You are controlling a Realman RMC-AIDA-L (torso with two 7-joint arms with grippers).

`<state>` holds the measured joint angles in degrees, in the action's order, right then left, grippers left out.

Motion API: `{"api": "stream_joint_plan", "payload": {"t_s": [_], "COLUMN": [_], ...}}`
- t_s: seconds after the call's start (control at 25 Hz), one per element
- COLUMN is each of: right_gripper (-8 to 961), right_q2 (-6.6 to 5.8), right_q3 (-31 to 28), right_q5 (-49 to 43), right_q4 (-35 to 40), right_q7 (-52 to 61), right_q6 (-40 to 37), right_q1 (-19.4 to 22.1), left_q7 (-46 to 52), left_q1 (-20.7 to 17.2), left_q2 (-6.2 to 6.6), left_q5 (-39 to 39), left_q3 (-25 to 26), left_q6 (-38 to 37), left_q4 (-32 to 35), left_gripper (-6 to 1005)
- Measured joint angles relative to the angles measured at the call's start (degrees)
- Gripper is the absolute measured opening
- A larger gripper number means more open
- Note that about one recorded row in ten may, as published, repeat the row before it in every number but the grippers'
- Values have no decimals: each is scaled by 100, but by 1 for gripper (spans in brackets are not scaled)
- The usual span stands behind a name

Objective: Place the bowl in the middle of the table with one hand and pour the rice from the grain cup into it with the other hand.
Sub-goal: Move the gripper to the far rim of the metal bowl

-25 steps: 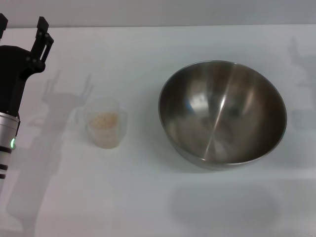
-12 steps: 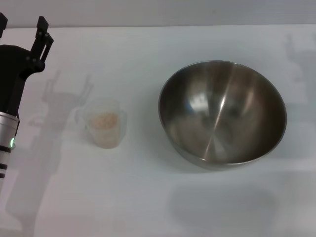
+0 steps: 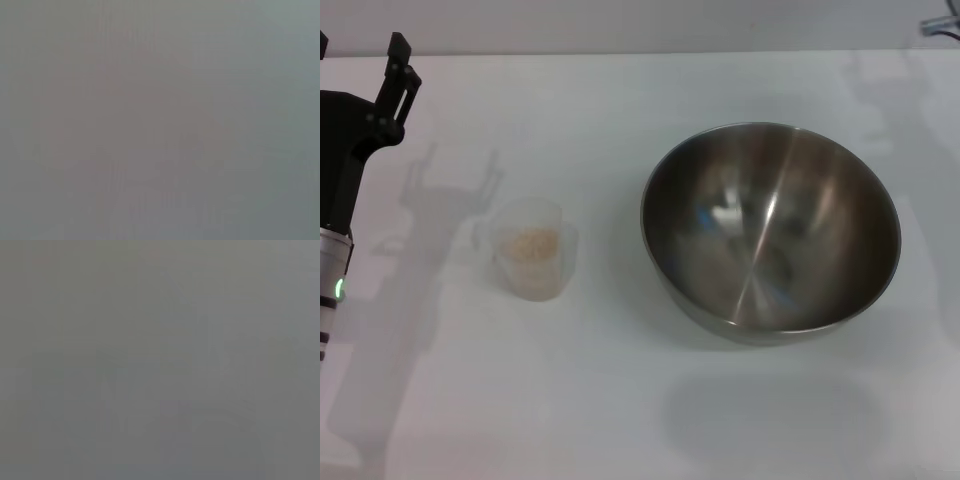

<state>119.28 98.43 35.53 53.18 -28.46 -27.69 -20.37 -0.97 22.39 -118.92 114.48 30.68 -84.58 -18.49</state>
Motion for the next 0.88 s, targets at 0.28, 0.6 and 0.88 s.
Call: {"api": "stream_joint_plan", "payload": {"t_s": [0.28, 0.6, 0.88], "right_gripper": [733, 733, 732], "right_q2": [18, -31, -83], "right_q3": [-757, -2182, -3314], "right_q5": [57, -125, -164], "right_q4": [2185, 4349, 4243], "right_q7": [169, 715, 933], "right_q6": [4240, 9097, 11346], "right_q1": [193, -243, -1003], "left_q7": [0, 12, 12], "left_q1": [25, 84, 82], "left_q2": [0, 4, 9], "left_q5": [-14, -12, -14], "left_q3": [17, 66, 79], "left_q6": [-19, -32, -34], "left_q4": [21, 21, 21], "left_gripper": [799, 796, 794]}}
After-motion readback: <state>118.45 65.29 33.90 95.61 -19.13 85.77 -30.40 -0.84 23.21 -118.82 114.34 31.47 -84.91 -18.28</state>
